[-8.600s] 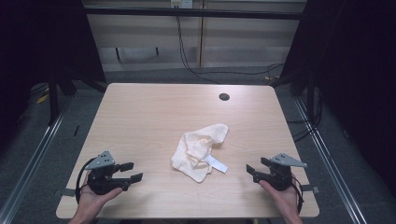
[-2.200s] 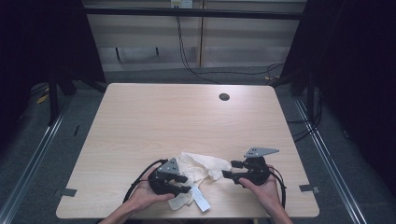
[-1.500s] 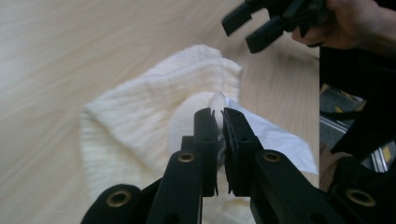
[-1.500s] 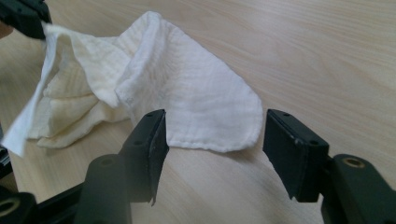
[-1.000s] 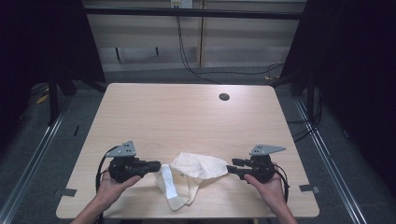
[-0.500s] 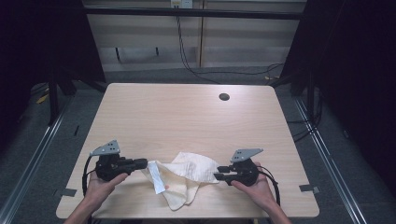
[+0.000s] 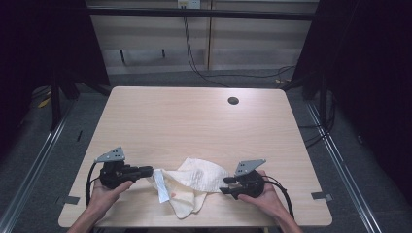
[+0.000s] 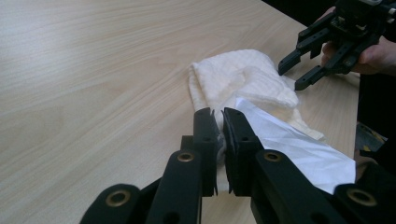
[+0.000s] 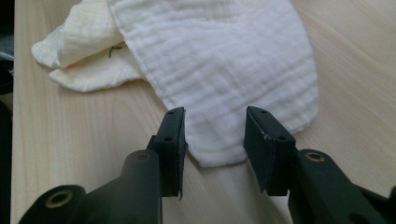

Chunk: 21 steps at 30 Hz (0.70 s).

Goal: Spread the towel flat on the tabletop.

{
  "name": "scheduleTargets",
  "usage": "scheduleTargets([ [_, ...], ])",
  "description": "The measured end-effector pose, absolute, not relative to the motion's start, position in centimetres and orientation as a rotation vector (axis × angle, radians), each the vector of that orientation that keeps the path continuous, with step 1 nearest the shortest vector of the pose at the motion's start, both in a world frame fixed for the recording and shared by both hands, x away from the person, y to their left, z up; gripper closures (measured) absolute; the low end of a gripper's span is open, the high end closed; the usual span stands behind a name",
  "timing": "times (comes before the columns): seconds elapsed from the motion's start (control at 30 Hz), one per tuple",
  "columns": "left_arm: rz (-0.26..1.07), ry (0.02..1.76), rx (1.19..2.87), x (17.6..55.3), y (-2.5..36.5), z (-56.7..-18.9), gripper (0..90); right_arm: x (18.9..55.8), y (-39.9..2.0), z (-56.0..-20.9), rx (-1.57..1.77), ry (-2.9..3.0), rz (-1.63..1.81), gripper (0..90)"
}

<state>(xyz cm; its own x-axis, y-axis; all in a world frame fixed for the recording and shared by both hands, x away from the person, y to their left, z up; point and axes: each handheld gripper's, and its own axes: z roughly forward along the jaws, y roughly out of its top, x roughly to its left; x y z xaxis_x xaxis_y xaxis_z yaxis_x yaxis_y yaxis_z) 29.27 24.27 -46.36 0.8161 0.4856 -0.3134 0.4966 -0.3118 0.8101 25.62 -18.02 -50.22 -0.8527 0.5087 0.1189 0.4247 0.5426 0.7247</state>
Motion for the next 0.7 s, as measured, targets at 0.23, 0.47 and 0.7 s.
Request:
scheduleTargets([
  [0.23,-0.016,0.743,1.949,29.3,24.2,-46.5,84.4,24.9,-17.7,-50.2,0.769,2.618,1.135,73.6],
  [0.47,-0.019,0.733,1.961,29.1,24.0,-46.5,84.6,25.3,-18.0,-50.0,0.89,2.643,1.17,85.9],
  [0.7,-0.019,0.723,1.956,29.0,24.2,-46.3,84.6,25.5,-19.0,-48.9,0.945,2.604,1.306,85.9],
])
